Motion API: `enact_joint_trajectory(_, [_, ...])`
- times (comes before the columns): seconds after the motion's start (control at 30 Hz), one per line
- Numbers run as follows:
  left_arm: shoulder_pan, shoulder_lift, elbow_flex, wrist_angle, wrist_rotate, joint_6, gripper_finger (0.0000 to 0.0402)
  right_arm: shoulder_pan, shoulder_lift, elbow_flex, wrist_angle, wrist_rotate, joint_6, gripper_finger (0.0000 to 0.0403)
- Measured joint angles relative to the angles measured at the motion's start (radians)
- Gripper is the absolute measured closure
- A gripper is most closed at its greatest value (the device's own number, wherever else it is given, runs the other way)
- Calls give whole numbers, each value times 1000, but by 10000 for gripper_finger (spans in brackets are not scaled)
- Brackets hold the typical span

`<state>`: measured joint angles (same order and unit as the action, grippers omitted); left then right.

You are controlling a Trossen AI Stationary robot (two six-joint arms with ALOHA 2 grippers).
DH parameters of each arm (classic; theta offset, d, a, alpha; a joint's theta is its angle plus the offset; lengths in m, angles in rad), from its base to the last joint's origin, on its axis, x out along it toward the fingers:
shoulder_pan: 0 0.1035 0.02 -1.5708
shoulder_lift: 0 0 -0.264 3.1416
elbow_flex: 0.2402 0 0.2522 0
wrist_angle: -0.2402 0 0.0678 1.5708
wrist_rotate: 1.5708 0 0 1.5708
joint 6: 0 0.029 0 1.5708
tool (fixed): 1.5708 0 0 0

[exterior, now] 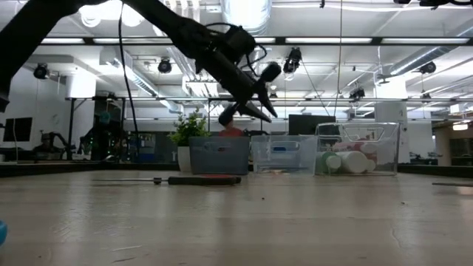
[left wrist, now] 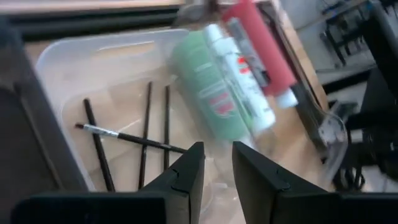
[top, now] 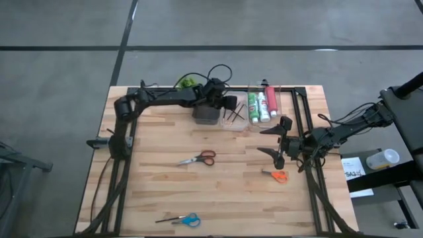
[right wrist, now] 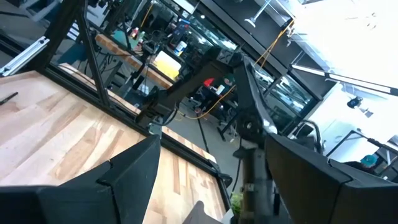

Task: Pick & Place Paint Supplies
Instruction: Put the silver paint brush into the white transparent bin

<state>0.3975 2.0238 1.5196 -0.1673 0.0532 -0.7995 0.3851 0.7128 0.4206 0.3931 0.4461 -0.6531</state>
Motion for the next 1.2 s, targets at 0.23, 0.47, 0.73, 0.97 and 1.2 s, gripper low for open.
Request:
enact_joint_trajectory(0.23, [-137,-160,-3,-309,-62,127,309,0,0,0,0,0,-5,115])
enact_joint_trajectory(0.47, [-444,-306,-64,-513,-398,238,309,1,3,0,2,0,-5,115])
enact_joint_trajectory(0.73, [-761,-442,-214,-555,-454,92,309,1,7,0,2,0,-9,115])
enact_joint_trajectory(0.97, [-1036,-457,-285,-532,-443,-156,309,1,10,0,1,0,3,115])
enact_joint_trajectory(1.2, [-1230,-450,-310,-537,-434,-496,309,1,10,0,0,0,-4,115])
